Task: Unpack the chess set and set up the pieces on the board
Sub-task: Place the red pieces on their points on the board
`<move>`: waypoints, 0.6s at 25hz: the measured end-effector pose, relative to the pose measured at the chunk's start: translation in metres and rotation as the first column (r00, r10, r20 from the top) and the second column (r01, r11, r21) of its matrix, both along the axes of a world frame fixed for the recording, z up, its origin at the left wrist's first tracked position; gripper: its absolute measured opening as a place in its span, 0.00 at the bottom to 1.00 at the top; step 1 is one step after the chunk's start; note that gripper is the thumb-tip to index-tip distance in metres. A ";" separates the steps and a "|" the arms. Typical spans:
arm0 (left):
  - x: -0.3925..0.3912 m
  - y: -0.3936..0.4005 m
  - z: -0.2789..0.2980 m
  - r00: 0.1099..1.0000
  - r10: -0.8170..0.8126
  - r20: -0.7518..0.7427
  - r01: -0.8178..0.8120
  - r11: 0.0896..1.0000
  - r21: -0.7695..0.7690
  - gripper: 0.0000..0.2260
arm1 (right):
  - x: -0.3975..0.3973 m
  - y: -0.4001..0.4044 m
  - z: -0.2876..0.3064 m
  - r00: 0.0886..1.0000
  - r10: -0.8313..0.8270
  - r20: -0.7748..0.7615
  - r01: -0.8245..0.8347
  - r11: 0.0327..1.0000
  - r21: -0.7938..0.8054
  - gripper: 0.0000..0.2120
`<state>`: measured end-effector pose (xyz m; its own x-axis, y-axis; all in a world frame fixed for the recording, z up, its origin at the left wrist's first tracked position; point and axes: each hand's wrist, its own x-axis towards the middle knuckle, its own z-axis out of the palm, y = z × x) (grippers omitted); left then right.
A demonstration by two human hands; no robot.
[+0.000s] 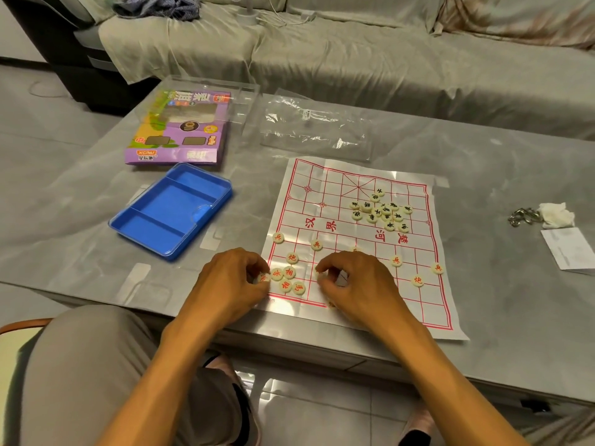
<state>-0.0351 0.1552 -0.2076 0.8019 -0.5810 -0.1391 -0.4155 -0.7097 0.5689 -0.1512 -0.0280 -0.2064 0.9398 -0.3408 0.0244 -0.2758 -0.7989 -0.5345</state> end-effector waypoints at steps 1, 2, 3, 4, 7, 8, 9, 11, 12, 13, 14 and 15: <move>0.001 0.001 0.000 1.000 -0.017 -0.006 0.017 1.000 0.009 0.12 | 0.001 0.005 0.001 1.000 0.027 -0.006 -0.027 1.000 -0.009 0.10; 0.001 0.001 -0.001 0.999 -0.032 -0.015 0.032 0.999 0.014 0.12 | 0.001 0.009 0.001 0.999 0.044 -0.016 -0.045 0.999 -0.023 0.11; 0.002 0.002 -0.002 0.999 -0.045 -0.028 0.046 0.999 0.016 0.13 | 0.001 0.010 0.001 0.999 0.038 -0.021 -0.039 0.999 -0.033 0.12; 0.002 0.002 -0.003 0.998 -0.054 -0.042 0.055 0.998 0.014 0.14 | 0.001 0.008 0.001 1.000 0.005 -0.014 -0.005 0.999 -0.037 0.11; 0.004 0.003 -0.003 0.996 -0.069 -0.064 0.070 0.998 0.007 0.16 | -0.003 -0.007 -0.001 0.990 -0.140 -0.005 0.140 0.990 -0.008 0.10; 0.003 0.003 -0.003 0.996 -0.070 -0.060 0.071 0.997 0.015 0.17 | -0.005 -0.011 -0.001 0.987 -0.157 -0.023 0.157 0.988 -0.003 0.09; 0.003 0.003 -0.003 0.996 -0.068 -0.052 0.070 0.997 0.027 0.17 | -0.006 -0.013 -0.002 0.986 -0.161 -0.039 0.161 0.987 0.000 0.09; 0.001 0.001 -0.003 0.998 -0.037 -0.042 0.038 0.999 0.032 0.17 | -0.005 -0.014 -0.002 0.989 -0.143 -0.046 0.143 0.990 -0.004 0.10; 0.001 0.001 -0.004 0.999 -0.018 -0.042 0.019 1.000 0.025 0.16 | -0.003 -0.012 -0.002 0.990 -0.130 -0.050 0.130 0.991 -0.014 0.11; 0.001 0.000 -0.005 0.999 -0.006 -0.045 0.007 1.000 0.020 0.15 | 0.000 -0.010 -0.003 0.991 -0.117 -0.058 0.115 0.993 -0.034 0.12; 0.001 0.001 -0.005 0.999 -0.003 -0.048 0.004 1.000 0.018 0.15 | 0.003 -0.007 -0.005 0.992 -0.105 -0.067 0.100 0.993 -0.063 0.13; 0.001 0.001 -0.005 0.999 -0.009 -0.051 0.010 1.000 0.018 0.14 | 0.006 -0.004 -0.007 0.993 -0.092 -0.072 0.085 0.992 -0.096 0.13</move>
<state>-0.0344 0.1562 -0.2130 0.7882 -0.5853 -0.1903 -0.3927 -0.7163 0.5768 -0.1450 -0.0318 -0.2130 0.9065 -0.4221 -0.0111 -0.3846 -0.8145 -0.4344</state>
